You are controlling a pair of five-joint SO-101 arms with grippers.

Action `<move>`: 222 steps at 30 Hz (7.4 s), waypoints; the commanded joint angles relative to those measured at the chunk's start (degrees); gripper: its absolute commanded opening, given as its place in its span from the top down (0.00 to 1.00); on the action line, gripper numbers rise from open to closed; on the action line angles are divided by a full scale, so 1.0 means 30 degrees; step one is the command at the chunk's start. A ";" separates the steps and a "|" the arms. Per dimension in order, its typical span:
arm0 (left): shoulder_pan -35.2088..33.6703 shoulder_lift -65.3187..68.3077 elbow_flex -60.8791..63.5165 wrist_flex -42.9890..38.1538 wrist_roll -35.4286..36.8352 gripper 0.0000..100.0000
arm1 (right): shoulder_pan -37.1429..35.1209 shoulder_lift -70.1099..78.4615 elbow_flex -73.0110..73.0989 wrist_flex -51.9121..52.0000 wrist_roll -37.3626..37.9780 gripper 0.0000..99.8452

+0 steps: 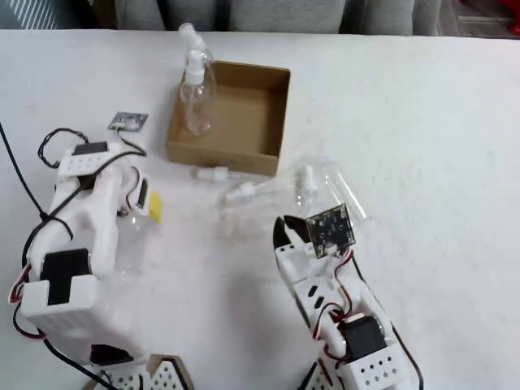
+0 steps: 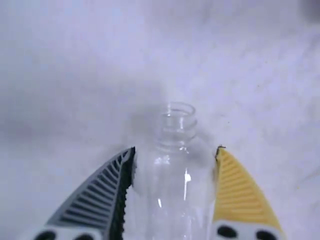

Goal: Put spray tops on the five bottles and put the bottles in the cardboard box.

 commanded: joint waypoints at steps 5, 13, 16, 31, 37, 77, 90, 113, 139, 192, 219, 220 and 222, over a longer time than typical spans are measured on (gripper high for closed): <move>-0.0132 -0.0249 -0.1084 -0.0322 0.3165 0.91 | -0.0044 -0.0132 0.0176 0.0044 0.0234 0.98; -0.0161 -0.0249 -0.0908 -0.0469 0.5890 0.73 | -0.0044 -0.0132 0.0176 0.0044 0.0234 0.98; -0.0249 -0.0278 -0.1026 -0.0176 0.5773 0.68 | -0.0044 -0.0132 0.0176 0.0044 0.0234 0.98; -0.0278 -0.1597 -0.0938 0.0088 0.2256 0.76 | -0.0044 -0.0132 0.0176 0.0044 0.0234 0.98; -0.0249 -0.1597 -0.0938 -0.0059 0.1377 0.76 | -0.0044 -0.0132 0.0176 0.0044 0.0234 0.98; 0.0396 -0.1714 -0.0703 0.0674 -0.0264 0.97 | -0.0044 -0.0132 0.0176 0.0015 0.0234 0.98; 0.0366 -0.1773 -0.1875 0.0703 0.0762 0.84 | -0.0044 -0.0132 0.0176 0.0015 0.0234 0.98; -0.2125 -0.5817 -0.0147 0.5509 -0.5070 0.69 | -0.0044 -0.0132 0.0176 0.0044 0.0234 0.98; -0.2037 -0.7399 0.6154 -0.0234 -0.6799 0.69 | -0.0044 -0.0132 0.0176 0.0073 0.0234 0.98; -0.7165 -0.7575 0.1465 0.5040 -1.1370 0.69 | -0.0044 -0.0132 0.0176 0.0073 0.0234 0.98; -0.5934 -0.7429 0.8440 -0.4396 -0.7766 0.69 | -0.0073 -0.0132 0.0176 0.0073 0.0234 0.98; -0.5905 -0.7429 0.8615 -0.4542 -0.7766 0.69 | -0.0073 -0.0132 0.0176 0.0073 0.0234 0.98; -0.5700 -0.7429 0.8733 -0.4513 -0.7590 0.71 | -0.0073 -0.0132 0.0176 0.0073 0.0234 0.98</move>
